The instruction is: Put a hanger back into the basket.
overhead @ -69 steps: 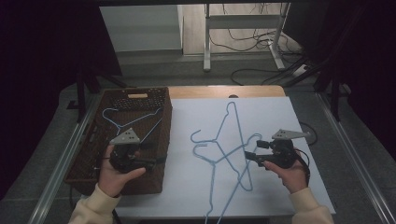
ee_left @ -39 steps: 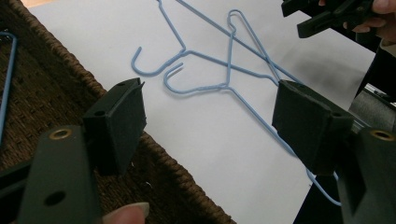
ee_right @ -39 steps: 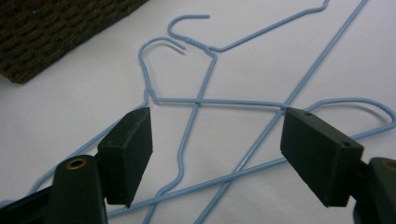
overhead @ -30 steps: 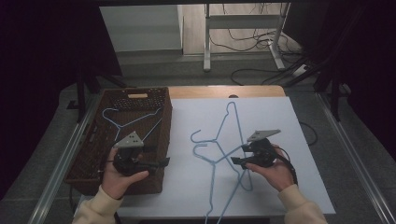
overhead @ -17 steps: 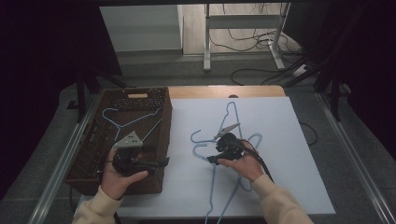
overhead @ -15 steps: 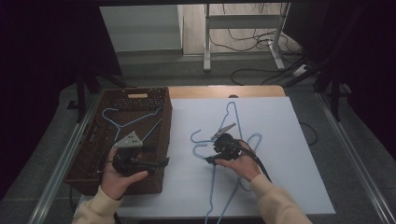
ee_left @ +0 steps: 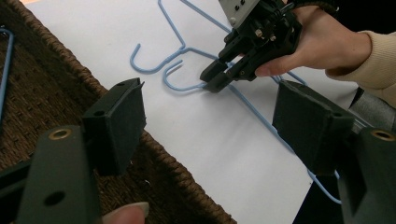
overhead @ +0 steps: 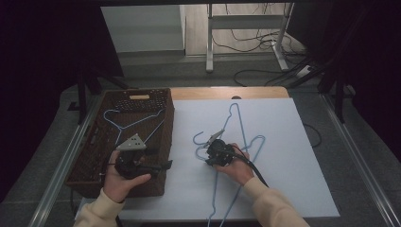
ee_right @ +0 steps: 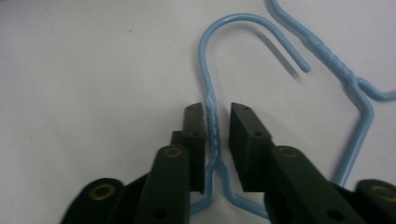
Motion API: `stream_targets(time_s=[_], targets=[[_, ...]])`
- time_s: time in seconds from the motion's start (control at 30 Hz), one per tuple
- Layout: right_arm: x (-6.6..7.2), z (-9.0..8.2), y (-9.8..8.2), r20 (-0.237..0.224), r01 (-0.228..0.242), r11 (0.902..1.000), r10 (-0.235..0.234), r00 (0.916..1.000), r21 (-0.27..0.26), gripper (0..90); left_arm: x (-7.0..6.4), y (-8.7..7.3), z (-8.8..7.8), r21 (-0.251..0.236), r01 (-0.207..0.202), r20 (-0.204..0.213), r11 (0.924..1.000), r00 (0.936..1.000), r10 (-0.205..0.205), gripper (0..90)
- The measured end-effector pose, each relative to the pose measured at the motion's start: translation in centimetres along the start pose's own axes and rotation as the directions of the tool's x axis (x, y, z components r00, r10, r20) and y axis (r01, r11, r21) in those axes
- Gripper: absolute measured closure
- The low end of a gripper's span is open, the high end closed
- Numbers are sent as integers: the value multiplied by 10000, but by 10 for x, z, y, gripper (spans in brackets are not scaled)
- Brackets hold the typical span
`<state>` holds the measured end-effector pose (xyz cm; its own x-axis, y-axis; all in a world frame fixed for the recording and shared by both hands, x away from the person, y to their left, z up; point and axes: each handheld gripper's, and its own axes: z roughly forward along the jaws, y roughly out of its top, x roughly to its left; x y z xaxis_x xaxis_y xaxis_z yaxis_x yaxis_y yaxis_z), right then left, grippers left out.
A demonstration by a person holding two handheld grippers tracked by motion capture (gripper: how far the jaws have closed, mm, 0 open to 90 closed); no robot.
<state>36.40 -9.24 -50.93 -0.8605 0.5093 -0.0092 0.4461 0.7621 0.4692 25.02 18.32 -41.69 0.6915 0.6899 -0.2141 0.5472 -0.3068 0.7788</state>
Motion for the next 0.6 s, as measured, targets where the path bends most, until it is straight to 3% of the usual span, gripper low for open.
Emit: stream_targets(time_s=[0.07, 0.2, 0.4, 0.6], targets=[[1, 0, 1, -46, 91, 10000, -91, 9999, 34, 844, -1, 0, 0, -3, -23, 11, 10000, 10000, 23, 254], [4, -2, 0, 381, 348, 9994, -350, 9987, 71, 858, -4, 1, -1, -38, -80, 46, 10000, 10000, 80, 254], [0, -20, -2, 429, -65, 9971, 98, 9990, -757, 859, -8, 3, 1, -22, -150, 155, 9999, 9998, 151, 253], [-2, -47, -9, 646, -254, 9850, 369, 9972, -1706, 859, -14, 6, 3, -41, -215, 288, 9998, 9994, 216, 254]])
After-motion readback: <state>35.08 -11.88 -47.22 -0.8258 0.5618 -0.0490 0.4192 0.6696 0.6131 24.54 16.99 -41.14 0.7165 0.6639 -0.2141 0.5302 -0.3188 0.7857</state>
